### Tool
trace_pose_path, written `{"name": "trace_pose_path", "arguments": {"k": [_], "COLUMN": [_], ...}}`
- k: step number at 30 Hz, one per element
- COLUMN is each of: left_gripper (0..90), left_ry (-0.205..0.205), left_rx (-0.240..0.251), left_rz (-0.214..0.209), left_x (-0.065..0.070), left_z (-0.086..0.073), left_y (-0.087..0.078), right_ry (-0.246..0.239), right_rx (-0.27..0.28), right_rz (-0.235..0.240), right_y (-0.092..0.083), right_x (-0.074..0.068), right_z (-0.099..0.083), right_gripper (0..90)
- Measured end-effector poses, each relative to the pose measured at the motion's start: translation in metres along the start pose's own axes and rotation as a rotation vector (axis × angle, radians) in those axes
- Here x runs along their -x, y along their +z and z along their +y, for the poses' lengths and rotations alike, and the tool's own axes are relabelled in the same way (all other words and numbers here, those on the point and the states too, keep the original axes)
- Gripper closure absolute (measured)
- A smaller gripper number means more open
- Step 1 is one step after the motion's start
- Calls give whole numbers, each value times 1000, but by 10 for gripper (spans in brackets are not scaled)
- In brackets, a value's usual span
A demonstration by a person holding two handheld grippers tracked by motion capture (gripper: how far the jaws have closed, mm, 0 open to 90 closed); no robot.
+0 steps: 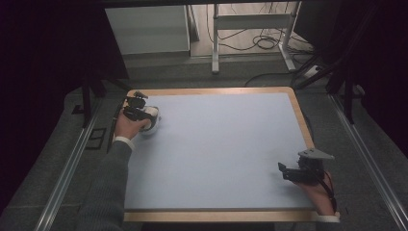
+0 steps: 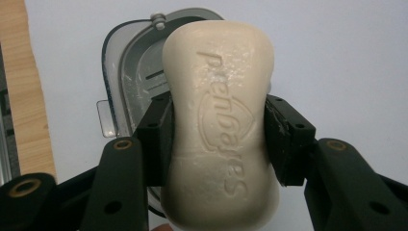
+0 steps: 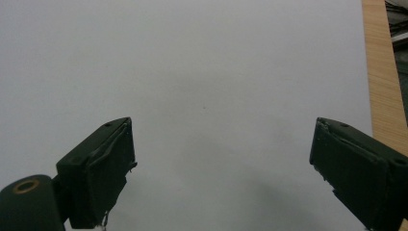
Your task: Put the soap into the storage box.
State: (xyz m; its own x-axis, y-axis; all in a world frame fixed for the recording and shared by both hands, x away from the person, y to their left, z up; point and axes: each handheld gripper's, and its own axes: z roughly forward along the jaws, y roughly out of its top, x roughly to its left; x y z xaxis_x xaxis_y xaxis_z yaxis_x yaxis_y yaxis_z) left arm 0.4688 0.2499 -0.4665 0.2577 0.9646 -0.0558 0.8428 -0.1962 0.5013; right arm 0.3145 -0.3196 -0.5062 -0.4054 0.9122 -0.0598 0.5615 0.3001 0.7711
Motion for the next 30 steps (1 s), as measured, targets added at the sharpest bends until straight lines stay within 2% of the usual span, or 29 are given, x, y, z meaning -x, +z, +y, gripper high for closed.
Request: {"name": "trace_pose_path", "arguments": {"k": [6,12,16,23,28,30], "left_gripper": [494,490,427,380,358,349], "left_ry": [-19,-15,-17,20,67,88], "left_rx": [-10,-17,38,92,126,139], "left_rz": [18,5,-13,-48,-73,-96], "left_x": [-1,2,3,14,24,28], "left_z": [0,0,2,1,-7,-13], "left_y": [7,11,2,-18,-30,-33], "right_ry": [1,2,3,2,0,3], "right_rx": [-1,-2,-2,-1,2,1], "right_rz": [0,0,0,2,4,2], "right_y": [0,0,0,0,1,1], "right_x": [0,0,1,0,1,1], "right_z": [0,-1,-1,0,0,0], "right_gripper": [83,83,83,83,84,83]}}
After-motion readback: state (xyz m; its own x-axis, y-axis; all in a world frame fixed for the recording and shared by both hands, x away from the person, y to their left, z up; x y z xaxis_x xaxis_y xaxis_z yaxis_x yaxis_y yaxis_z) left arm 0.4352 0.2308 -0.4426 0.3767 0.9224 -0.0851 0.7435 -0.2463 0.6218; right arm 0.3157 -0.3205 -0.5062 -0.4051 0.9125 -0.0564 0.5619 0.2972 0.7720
